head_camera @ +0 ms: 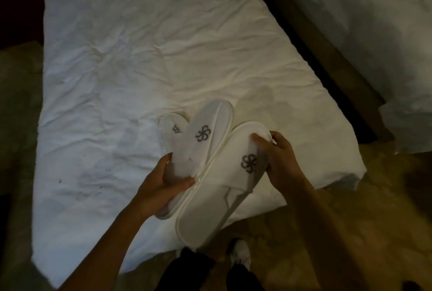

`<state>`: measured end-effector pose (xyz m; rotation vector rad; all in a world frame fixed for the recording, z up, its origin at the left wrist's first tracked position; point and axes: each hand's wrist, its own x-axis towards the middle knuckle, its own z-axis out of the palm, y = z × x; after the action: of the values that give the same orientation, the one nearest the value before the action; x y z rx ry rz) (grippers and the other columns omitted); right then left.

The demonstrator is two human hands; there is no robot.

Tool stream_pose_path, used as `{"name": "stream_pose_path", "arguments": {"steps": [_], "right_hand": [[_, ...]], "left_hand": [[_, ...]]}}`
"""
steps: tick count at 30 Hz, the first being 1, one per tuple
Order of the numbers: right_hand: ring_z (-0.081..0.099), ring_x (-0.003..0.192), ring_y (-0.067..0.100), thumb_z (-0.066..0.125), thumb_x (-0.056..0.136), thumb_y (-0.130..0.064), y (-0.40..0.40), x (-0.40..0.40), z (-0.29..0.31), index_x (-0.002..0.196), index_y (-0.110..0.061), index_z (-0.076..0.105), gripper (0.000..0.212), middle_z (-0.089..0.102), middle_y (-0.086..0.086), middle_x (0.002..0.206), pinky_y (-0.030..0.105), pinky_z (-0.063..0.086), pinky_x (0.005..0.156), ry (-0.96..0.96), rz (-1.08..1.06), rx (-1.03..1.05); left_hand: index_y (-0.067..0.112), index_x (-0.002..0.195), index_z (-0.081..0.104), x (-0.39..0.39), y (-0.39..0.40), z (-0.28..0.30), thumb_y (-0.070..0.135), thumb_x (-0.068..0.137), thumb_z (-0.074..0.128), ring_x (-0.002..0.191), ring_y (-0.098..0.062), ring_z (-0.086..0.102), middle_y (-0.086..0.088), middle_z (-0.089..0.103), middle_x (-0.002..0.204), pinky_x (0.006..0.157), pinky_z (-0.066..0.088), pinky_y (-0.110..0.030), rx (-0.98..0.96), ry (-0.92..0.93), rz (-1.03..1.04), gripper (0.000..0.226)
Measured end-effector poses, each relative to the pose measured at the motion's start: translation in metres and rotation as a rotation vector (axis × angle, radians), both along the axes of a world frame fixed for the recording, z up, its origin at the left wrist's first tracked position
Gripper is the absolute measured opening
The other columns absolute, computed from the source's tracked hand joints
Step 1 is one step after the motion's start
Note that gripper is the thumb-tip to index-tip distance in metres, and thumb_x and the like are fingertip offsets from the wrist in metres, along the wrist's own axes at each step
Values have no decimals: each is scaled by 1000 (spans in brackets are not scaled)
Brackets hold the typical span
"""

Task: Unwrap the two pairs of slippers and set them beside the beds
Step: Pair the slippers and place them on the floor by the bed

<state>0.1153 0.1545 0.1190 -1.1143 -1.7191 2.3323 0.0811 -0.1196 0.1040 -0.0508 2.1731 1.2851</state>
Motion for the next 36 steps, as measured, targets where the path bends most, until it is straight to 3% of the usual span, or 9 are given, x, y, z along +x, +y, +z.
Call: {"name": "stream_pose_path", "arguments": {"steps": [6,11,13,16,21,25,31,34,36], "right_hand": [[67,93,34,73,84,-23,-41,36,-11,106,-8,63,28,68,17,102,42,58,71,-55,-177,15],[68,98,33,73,85,-27,-97,70,-27,105,-18,64,24,69,11,105,46,61,75,-112,-355,61],[66,102,37,71,86,-25,-125,84,-31,109,-15,64,26,69,16,109,55,58,82,-125,-432,67],[65,103,40,69,87,-20,-173,106,-33,115,-5,63,32,67,22,114,55,54,86,-114,-534,50],[64,109,37,70,87,-25,-250,142,-36,115,-12,63,32,66,18,118,58,52,94,-156,-676,-3],[67,102,30,74,84,-28,-308,171,-47,106,-20,66,25,71,11,109,48,55,85,-170,-820,-9],[69,97,27,75,82,-29,-392,216,-65,95,-25,68,15,73,1,94,46,57,81,-185,-1001,52],[68,94,24,74,83,-29,-433,234,-71,91,-27,64,13,69,-1,92,43,58,77,-184,-1067,82],[66,93,23,73,84,-31,-465,244,-75,94,-29,62,16,67,0,96,38,59,68,-178,-1110,65]], "left_hand": [[54,125,34,-12,-30,-16,64,47,77,110,-9,49,25,50,116,78,45,-17,-85,53,-177,89],[37,138,38,-31,-71,-34,56,54,83,117,-16,52,9,53,130,94,48,-34,-92,48,-332,96],[37,137,40,-35,-90,-37,49,60,86,117,-14,52,11,54,130,92,46,-31,-103,91,-388,91],[35,141,37,-35,-119,-38,49,62,85,118,-14,52,9,53,132,87,42,-26,-147,132,-491,94],[30,146,33,-29,-168,-39,49,62,84,125,-17,50,4,49,141,96,42,-27,-187,144,-650,100],[27,145,36,-16,-200,-44,49,60,85,126,-20,51,1,52,141,96,41,-27,-230,196,-753,100],[32,145,34,9,-244,-61,65,52,80,128,-26,51,-2,52,142,102,46,-43,-248,170,-919,109],[32,145,33,18,-271,-75,56,57,84,131,-22,48,1,49,144,101,42,-36,-223,242,-972,105],[33,141,37,23,-290,-81,53,57,85,119,-10,49,12,50,130,91,40,-28,-157,300,-1017,100]]}}
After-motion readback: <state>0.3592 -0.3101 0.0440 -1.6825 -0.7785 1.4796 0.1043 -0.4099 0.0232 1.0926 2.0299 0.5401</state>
